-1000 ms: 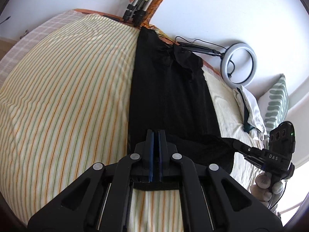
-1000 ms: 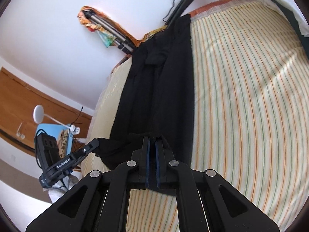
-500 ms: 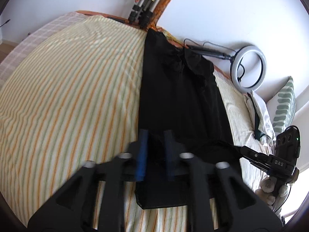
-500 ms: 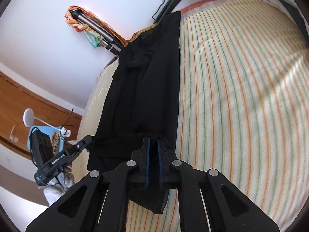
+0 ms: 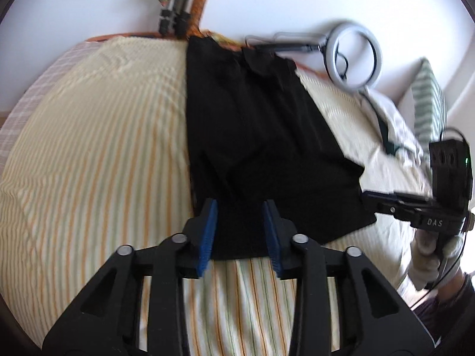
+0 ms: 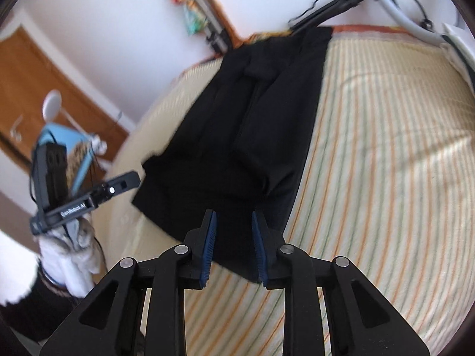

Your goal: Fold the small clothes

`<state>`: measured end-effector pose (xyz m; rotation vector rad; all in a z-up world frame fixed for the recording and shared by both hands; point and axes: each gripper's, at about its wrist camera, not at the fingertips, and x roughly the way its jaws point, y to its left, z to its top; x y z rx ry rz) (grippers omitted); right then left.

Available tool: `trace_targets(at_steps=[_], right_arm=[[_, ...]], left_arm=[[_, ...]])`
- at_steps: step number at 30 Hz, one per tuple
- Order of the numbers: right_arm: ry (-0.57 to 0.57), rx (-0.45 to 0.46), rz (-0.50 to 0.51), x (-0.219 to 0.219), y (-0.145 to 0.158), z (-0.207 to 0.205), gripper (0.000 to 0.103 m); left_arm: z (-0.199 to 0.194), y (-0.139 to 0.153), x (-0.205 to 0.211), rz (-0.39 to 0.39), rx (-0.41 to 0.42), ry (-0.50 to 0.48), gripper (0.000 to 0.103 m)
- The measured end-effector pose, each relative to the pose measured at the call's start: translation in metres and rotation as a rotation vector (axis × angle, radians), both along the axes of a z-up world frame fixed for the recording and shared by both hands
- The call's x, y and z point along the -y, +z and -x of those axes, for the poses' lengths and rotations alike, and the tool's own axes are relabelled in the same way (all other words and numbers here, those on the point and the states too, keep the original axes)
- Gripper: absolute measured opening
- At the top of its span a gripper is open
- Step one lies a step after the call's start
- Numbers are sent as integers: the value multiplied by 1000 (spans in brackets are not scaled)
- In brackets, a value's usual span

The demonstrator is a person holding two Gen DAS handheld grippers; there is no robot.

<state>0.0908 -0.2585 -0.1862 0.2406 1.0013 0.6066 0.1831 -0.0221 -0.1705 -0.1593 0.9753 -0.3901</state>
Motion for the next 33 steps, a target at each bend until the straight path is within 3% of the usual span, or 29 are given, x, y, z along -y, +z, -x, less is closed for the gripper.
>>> trace_targets(at_steps=[3, 11, 16, 20, 27, 33], right_arm=[[22, 12, 57, -10, -4, -3, 22], [-20, 14, 87, -28, -4, -29, 22], [-116, 49, 141, -25, 2, -46, 22], [-184, 55, 108, -4, 9, -52, 22], [-162, 61, 49, 5, 18, -41, 22], [-121, 61, 82, -8, 17, -40, 22]], left_arm=[[-3, -9, 7, -27, -15, -11, 29], [-36, -9, 17, -73, 26, 34, 29], [-58, -3, -1, -19, 39, 137, 29], [-59, 11, -18, 17, 83, 178, 29], [-35, 23, -16, 29, 112, 78, 29], [-45, 8, 13, -76, 53, 23, 29]])
